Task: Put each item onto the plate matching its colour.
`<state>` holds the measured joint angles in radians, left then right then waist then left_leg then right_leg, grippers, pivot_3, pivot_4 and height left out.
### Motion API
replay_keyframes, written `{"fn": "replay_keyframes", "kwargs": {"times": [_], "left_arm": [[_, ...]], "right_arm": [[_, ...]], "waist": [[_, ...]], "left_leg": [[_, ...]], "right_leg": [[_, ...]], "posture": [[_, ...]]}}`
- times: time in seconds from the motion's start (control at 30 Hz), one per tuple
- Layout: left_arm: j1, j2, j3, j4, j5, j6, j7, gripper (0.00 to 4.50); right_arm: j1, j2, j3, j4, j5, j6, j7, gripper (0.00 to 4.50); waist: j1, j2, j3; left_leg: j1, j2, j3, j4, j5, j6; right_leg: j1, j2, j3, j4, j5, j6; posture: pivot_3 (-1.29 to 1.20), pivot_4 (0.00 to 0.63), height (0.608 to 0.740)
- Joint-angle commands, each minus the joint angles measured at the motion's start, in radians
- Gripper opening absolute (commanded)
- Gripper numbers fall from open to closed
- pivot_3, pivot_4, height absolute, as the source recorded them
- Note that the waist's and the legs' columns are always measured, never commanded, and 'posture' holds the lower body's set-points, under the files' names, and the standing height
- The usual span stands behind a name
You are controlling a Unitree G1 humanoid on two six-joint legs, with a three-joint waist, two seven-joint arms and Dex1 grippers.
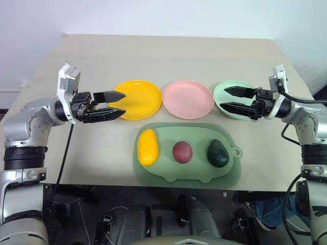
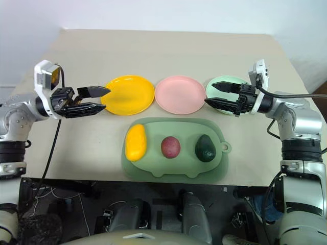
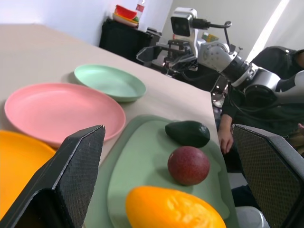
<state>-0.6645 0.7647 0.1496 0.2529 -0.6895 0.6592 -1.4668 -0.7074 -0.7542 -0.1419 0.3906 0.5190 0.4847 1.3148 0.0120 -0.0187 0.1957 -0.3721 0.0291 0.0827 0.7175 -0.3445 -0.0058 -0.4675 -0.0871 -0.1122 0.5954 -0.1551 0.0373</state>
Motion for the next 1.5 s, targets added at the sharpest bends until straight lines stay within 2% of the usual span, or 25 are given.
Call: {"fn": "replay_keyframes", "kwargs": {"times": [0.03, 0.3, 0.4, 0.57, 0.63, 0.7, 0.83, 1.0, 1.07, 1.2, 1.3, 1.5], "left_arm": [[-0.016, 0.012, 0.030, -0.027, -0.023, 0.001, -0.001, 4.48], [-0.018, -0.005, 0.028, -0.027, -0.024, -0.003, 0.003, 4.48], [-0.036, -0.026, 0.014, 0.000, -0.010, -0.023, 0.001, 4.48], [-0.068, -0.065, 0.001, 0.026, 0.002, -0.044, 0.001, 4.48], [-0.078, -0.070, -0.001, 0.065, 0.014, -0.064, -0.018, 4.48], [-0.094, -0.076, -0.009, 0.077, 0.017, -0.062, -0.020, 4.48], [-0.098, -0.072, -0.016, 0.089, 0.024, -0.069, -0.045, 4.48], [-0.100, -0.088, -0.034, 0.096, 0.039, -0.085, -0.067, 4.48], [-0.102, -0.095, -0.037, 0.104, 0.045, -0.091, -0.072, 4.48], [-0.106, -0.100, -0.037, 0.126, 0.048, -0.100, -0.086, 4.48], [-0.102, -0.104, -0.042, 0.141, 0.055, -0.112, -0.096, 4.48], [-0.090, -0.107, -0.039, 0.129, 0.046, -0.113, -0.114, 4.48]], "right_arm": [[-0.041, 0.006, -0.006, 0.008, -0.012, -0.018, -0.018, 4.50], [-0.056, -0.029, -0.004, 0.003, -0.037, 0.092, -0.113, 4.50], [-0.082, -0.010, -0.059, -0.005, -0.064, 0.178, -0.338, 4.50], [-0.068, -0.009, -0.103, -0.113, -0.010, 0.350, -0.452, 4.50], [-0.010, 0.020, -0.137, -0.237, -0.022, 0.406, -0.583, 4.50], [0.015, 0.022, -0.158, -0.288, -0.020, 0.449, -0.639, 4.50], [0.049, -0.013, -0.181, -0.393, 0.078, 0.715, -0.653, 4.50], [0.009, -0.038, -0.217, -0.456, 0.144, 1.051, -0.708, 4.50], [0.003, -0.048, -0.242, -0.493, 0.197, 1.122, -0.718, 4.50], [0.053, -0.152, -0.191, -0.508, 0.423, 1.130, -0.768, 4.50], [0.079, -0.210, -0.165, -0.505, 0.611, 1.130, -0.911, 4.50], [0.136, -0.192, -0.198, -0.499, 0.940, 1.130, -1.304, 4.50]], "waist": [[0.000, 0.000, 0.000], [-0.001, 0.000, 0.000], [0.000, 0.000, 0.000], [-0.001, 0.000, 0.000], [-0.001, 0.000, 0.000], [-0.001, 0.000, 0.000], [0.000, 0.000, 0.000], [0.000, 0.000, 0.000], [0.000, 0.000, 0.000], [0.001, 0.000, 0.000], [-0.001, 0.000, 0.000], [-0.001, -0.001, 0.000]], "left_leg": [[0.000, 0.000, 0.000, 0.000, 0.000, 0.000], [0.000, 0.000, 0.000, 0.000, 0.000, 0.000], [0.000, 0.000, 0.000, 0.000, 0.000, 0.000], [0.000, 0.000, 0.000, 0.000, 0.000, 0.000], [-0.001, 0.000, 0.000, 0.000, 0.000, 0.000], [0.000, 0.000, 0.000, -0.001, 0.000, 0.000], [-0.001, 0.000, 0.000, -0.001, 0.000, 0.000], [-0.001, 0.000, -0.001, -0.001, -0.002, 0.004], [-0.001, 0.000, 0.000, -0.001, -0.003, 0.005], [-0.001, 0.000, -0.001, -0.001, -0.003, 0.005], [-0.001, 0.000, -0.001, -0.001, -0.003, 0.006], [-0.001, 0.000, -0.001, -0.001, -0.003, 0.006]], "right_leg": [[0.000, 0.000, 0.000, 0.000, 0.000, 0.000], [0.000, 0.000, 0.000, 0.000, 0.000, 0.000], [0.000, 0.000, 0.000, 0.000, 0.000, 0.000], [0.000, 0.000, 0.000, 0.000, 0.000, 0.000], [-0.001, 0.000, 0.000, 0.000, 0.000, 0.000], [-0.001, 0.000, 0.000, 0.000, 0.000, 0.000], [-0.001, 0.000, 0.000, 0.000, 0.000, 0.000], [-0.001, 0.000, 0.000, 0.000, 0.000, 0.000], [-0.001, 0.000, 0.000, 0.000, 0.000, 0.000], [-0.001, 0.000, 0.000, 0.000, 0.000, 0.000], [0.000, -0.001, 0.000, -0.001, 0.000, 0.000], [-0.001, 0.000, 0.000, -0.001, 0.000, 0.000]], "posture": [[0.00, 0.150, 0.740], [0.00, 0.150, 0.740], [0.00, 0.150, 0.740], [0.00, 0.150, 0.740], [0.00, 0.150, 0.740], [0.00, 0.150, 0.740], [0.00, 0.150, 0.740], [0.00, 0.150, 0.740], [0.00, 0.150, 0.740], [0.00, 0.150, 0.740], [0.00, 0.150, 0.740], [0.00, 0.150, 0.740]]}}
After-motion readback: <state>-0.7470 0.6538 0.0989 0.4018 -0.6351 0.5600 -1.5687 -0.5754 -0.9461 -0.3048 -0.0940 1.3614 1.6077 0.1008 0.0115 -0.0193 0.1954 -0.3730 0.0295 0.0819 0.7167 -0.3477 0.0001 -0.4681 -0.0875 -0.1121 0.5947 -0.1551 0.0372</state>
